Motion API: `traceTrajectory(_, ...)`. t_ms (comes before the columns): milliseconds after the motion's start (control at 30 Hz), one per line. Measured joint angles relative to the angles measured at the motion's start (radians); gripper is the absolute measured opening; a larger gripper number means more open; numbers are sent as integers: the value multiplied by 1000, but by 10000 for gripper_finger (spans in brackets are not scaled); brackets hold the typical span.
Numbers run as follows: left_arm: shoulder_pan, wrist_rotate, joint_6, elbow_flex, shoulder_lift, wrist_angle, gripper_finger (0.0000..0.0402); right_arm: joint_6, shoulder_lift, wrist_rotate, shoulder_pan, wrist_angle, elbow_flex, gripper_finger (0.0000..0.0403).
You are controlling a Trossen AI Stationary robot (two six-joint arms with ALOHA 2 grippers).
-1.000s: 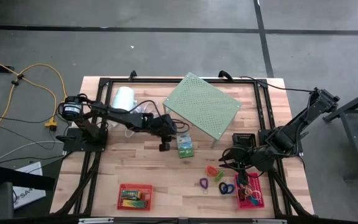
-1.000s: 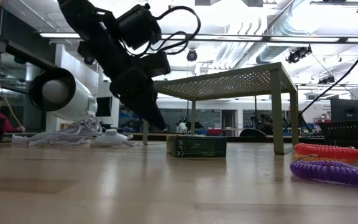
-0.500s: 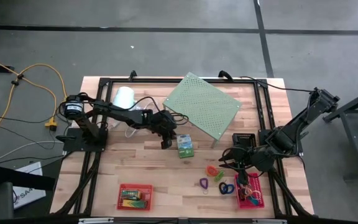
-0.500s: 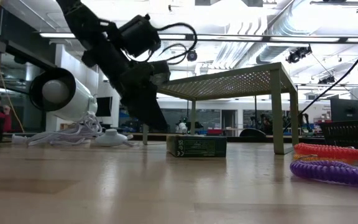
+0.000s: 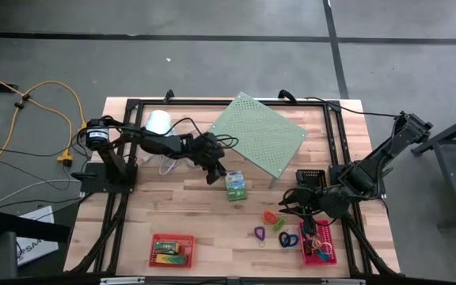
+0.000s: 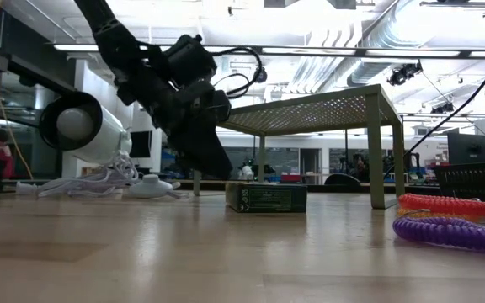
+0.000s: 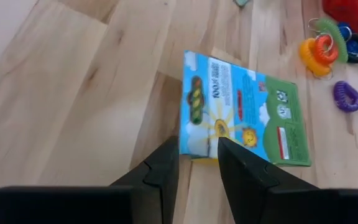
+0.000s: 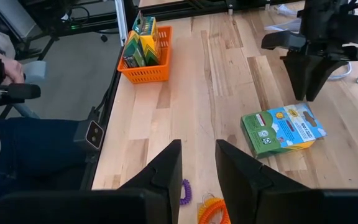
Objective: Pick & Place Office Desk Supplies
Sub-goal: Put the crayon box into the orange bin
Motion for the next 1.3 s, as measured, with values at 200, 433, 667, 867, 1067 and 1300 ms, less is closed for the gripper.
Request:
traceTrajectory(200,8,27,-22,-3,0,19,107,0,0,0,0,0,0,86)
traceTrajectory(433,-8,18,-39,-3,0,33,107,0,0,0,0,0,0,86)
traceTrajectory(667,-24,-32,-42,-3,0,70,107,0,0,0,0,0,0,86)
traceTrajectory(867,-24,-33,-106,-21,0,110,107,0,0,0,0,0,0,86)
traceTrajectory(1067,-47,-102,-167,-125,0,305,107,0,0,0,0,0,0,86)
traceTrajectory(1300,-68,-172,-207,-178,0,397,107,0,0,0,0,0,0,86)
